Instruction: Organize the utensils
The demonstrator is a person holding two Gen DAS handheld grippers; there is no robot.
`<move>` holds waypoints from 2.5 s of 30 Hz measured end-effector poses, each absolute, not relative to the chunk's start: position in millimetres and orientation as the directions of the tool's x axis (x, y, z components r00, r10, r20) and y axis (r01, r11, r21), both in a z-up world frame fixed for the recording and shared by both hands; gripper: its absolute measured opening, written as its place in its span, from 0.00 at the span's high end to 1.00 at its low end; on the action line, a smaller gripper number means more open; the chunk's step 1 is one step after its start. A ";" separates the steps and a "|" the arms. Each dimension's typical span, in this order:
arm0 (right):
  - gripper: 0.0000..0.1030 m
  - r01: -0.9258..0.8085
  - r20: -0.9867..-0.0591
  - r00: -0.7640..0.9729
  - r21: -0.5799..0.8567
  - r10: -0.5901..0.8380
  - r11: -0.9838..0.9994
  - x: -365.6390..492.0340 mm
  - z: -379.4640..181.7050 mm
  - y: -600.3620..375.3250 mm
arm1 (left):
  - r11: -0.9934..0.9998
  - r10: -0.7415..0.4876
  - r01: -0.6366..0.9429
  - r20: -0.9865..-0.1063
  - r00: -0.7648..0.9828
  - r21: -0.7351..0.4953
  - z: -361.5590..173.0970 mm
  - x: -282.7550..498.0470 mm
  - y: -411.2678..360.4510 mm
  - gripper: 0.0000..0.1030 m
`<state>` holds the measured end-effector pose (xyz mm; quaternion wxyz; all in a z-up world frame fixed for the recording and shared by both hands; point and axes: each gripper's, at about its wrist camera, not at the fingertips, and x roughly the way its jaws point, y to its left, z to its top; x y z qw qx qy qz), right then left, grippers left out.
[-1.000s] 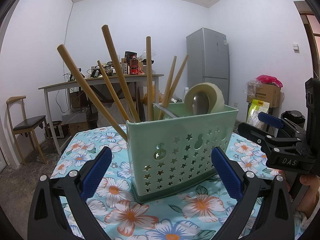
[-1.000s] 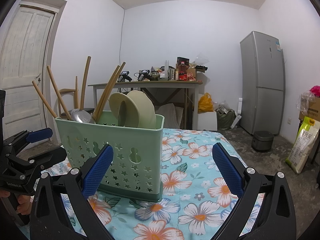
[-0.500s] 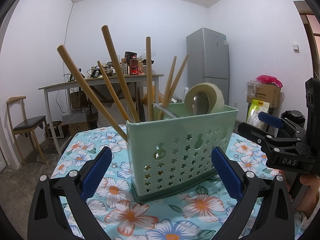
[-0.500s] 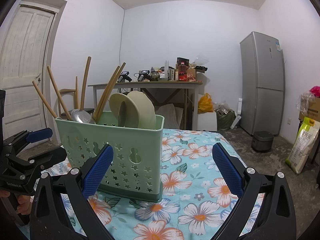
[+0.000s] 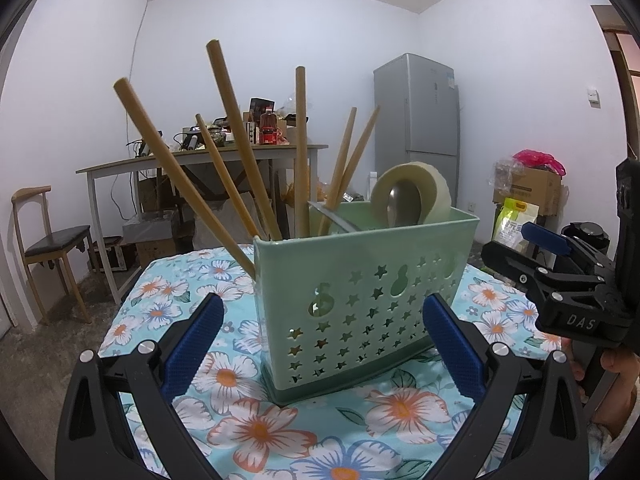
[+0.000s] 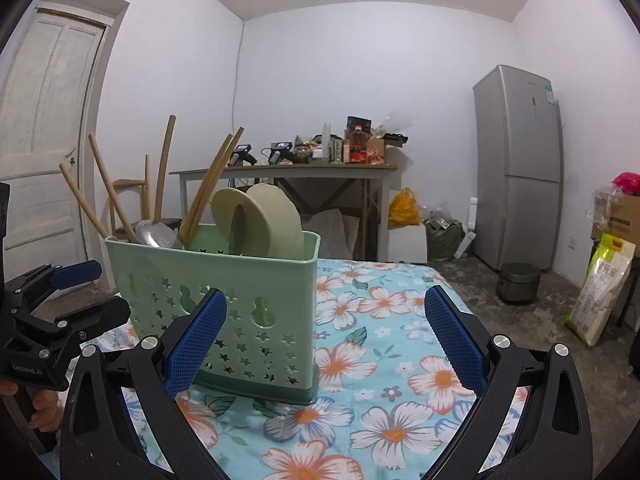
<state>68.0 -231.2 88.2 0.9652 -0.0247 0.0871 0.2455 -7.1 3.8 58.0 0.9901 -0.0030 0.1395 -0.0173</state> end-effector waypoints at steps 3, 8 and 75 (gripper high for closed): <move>0.07 -0.479 -0.180 0.864 -0.008 0.470 0.878 67.7 88.4 -231.0 | 0.999 -0.035 0.032 -0.274 0.961 -0.014 58.4 -6.5 4.7 0.05; 0.08 -0.486 -0.186 0.860 -0.008 0.476 0.874 68.3 87.9 -230.9 | 0.999 -0.038 0.027 -0.288 0.957 -0.043 56.0 0.4 12.5 0.05; 0.08 -0.494 -0.177 0.859 -0.038 0.481 0.869 60.8 84.3 -220.1 | 0.998 0.056 -0.047 -0.235 0.970 0.045 55.3 -16.0 -12.0 0.05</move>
